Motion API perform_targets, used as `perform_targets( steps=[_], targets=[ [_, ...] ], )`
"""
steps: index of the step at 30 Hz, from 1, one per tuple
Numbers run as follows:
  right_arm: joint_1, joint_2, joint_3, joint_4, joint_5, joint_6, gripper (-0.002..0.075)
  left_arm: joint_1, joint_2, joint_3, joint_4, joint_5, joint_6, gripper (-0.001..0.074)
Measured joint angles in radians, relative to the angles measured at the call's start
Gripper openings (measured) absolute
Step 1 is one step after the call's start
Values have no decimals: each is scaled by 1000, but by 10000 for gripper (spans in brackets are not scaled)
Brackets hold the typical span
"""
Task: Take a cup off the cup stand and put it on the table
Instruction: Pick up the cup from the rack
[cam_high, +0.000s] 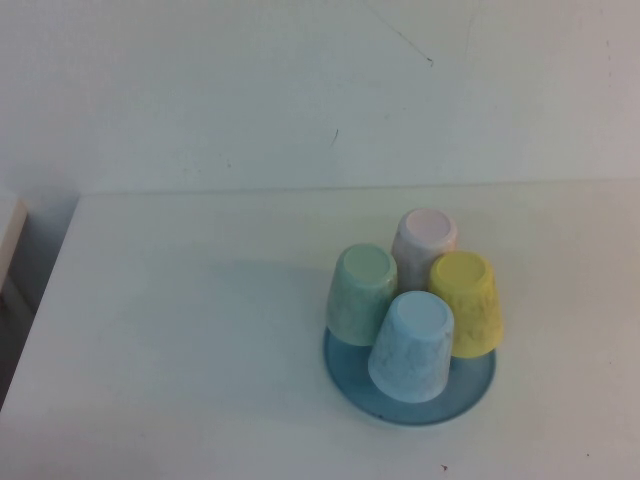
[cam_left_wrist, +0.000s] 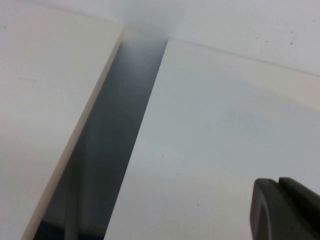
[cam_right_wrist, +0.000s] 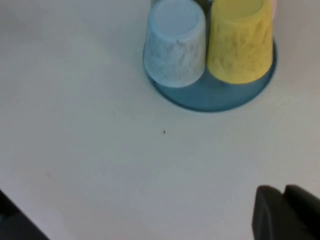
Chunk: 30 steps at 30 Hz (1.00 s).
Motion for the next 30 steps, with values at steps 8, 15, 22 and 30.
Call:
perform_targets(
  steps=[8,15,22,30],
  targets=[
    [323,303,-169,-247,30,243,29,0,0,0,0,0,0,-2],
    [535,475,-265,-303,18,279,29,0,0,0,0,0,0,-3],
    [579,555,-334,-340,3,308,62,0,0,0,0,0,0,-2],
    [581,574,-347,-394,-60,214,426,0,0,0,0,0,0,-2]
  ],
)
